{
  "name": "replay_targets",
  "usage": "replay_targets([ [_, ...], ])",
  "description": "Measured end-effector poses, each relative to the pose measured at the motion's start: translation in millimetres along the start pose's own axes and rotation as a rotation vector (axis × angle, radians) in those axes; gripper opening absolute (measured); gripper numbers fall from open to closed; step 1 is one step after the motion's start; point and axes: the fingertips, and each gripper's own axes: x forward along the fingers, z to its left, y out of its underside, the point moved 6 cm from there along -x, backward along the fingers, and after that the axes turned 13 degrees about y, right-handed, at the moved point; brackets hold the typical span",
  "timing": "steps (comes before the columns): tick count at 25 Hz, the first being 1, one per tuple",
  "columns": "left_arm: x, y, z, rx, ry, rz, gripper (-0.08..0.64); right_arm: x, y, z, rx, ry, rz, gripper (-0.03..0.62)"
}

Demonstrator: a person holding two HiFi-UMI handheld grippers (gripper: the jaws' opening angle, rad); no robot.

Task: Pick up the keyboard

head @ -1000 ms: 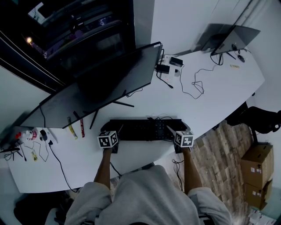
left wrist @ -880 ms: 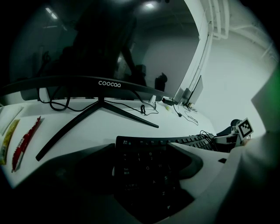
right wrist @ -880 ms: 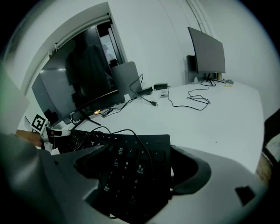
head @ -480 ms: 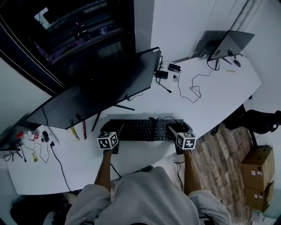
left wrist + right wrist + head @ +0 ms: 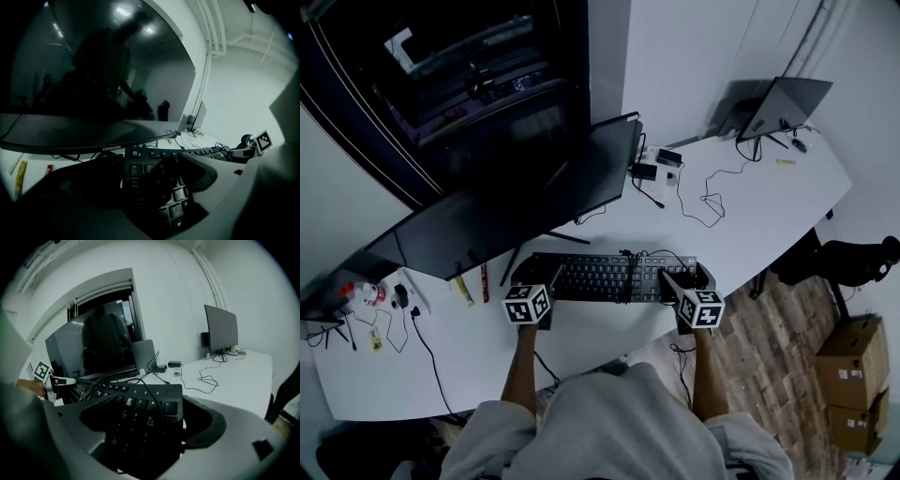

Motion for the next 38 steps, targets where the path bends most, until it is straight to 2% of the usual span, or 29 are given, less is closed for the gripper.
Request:
replay_targets([
  [23,-25.4,-66.5,-36.1,0.128,0.066,-0.164,0.336,-52.6,-53.6,-2.5,0.0,0.026,-0.206,0.44],
  [38,-27.9,-75.0,-41.0,0.131,0.067,-0.191,0.336,-60.7,-67.8,-3.2,-0.022,0.033,-0.249,0.44],
])
